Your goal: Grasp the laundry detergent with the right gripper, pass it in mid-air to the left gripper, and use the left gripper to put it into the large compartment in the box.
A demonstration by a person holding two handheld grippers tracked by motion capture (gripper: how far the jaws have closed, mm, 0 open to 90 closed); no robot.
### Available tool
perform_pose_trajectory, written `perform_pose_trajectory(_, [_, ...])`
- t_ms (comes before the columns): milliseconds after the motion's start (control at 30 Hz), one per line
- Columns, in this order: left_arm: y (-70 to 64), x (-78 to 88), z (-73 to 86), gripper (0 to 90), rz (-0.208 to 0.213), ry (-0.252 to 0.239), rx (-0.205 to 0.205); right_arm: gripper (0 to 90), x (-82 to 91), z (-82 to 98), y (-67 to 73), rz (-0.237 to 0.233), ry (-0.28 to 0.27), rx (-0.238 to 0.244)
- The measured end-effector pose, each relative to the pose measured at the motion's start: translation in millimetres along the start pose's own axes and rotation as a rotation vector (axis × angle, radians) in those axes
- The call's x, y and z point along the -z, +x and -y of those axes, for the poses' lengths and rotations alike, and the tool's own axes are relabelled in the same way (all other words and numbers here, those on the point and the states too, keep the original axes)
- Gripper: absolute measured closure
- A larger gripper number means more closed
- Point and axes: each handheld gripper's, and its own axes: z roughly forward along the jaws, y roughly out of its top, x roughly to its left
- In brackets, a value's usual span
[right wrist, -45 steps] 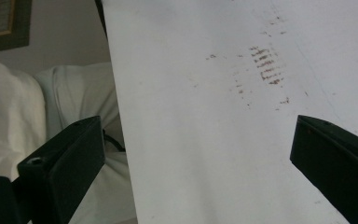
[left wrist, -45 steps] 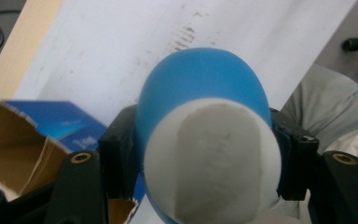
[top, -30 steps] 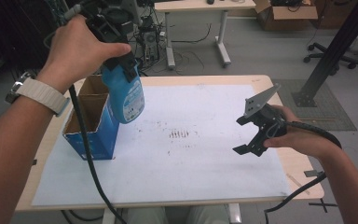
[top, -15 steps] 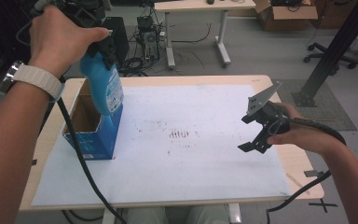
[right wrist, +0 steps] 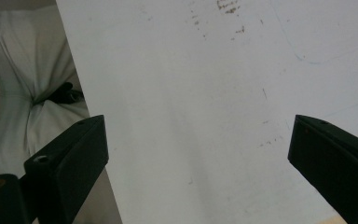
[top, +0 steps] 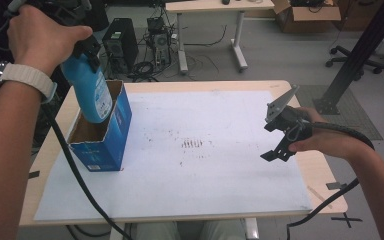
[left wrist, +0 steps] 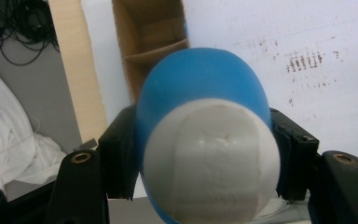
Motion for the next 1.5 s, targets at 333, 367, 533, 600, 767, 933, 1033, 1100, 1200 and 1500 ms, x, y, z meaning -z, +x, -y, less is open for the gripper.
perform_pose_trajectory(333, [18.3, -10.0, 1.0, 37.6, -0.017, -0.003, 0.058, 5.4, 1.2, 0.7, -4.2, -0.006, 0.039, 0.004])
perform_pose_trajectory(367, [19.7, -11.5, 1.1, 37.6, -0.018, -0.004, 0.061, 5.3, 0.8, 1.0, -4.4, -0.006, 0.038, 0.004])
perform_pose_trajectory(533, [25.2, -20.2, 2.0, 37.6, -0.017, -0.009, 0.074, 5.3, -1.7, 2.0, -5.2, -0.010, 0.037, 0.001])
perform_pose_trajectory(600, [27.1, -24.6, 2.1, 37.6, -0.016, -0.005, 0.077, 5.2, -3.0, 2.4, -5.6, -0.011, 0.037, -0.003])
perform_pose_trajectory(767, [30.6, -35.1, 2.3, 37.6, -0.018, -0.004, 0.081, 5.2, -3.3, 3.2, -6.3, -0.009, 0.032, -0.010])
perform_pose_trajectory(933, [33.2, -46.9, 3.5, 37.6, -0.006, -0.008, 0.090, 5.2, -3.4, 3.7, -6.9, -0.008, 0.031, -0.010])
perform_pose_trajectory(1033, [33.2, -56.2, 4.5, 37.6, -0.006, -0.009, 0.089, 5.2, -3.6, 3.9, -6.5, -0.009, 0.028, -0.011])
perform_pose_trajectory(1100, [32.9, -64.5, 5.2, 37.6, -0.008, -0.003, 0.086, 5.2, -4.0, 4.2, -6.4, -0.009, 0.028, -0.014])
perform_pose_trajectory(1200, [32.4, -76.8, 6.6, 37.6, -0.007, -0.003, 0.080, 5.2, -4.7, 4.3, -6.2, -0.010, 0.026, -0.016])
perform_pose_trajectory(1500, [30.6, -116.2, 10.8, 37.6, -0.009, -0.003, 0.067, 5.2, -5.9, 4.3, -6.2, -0.011, 0.025, -0.019])
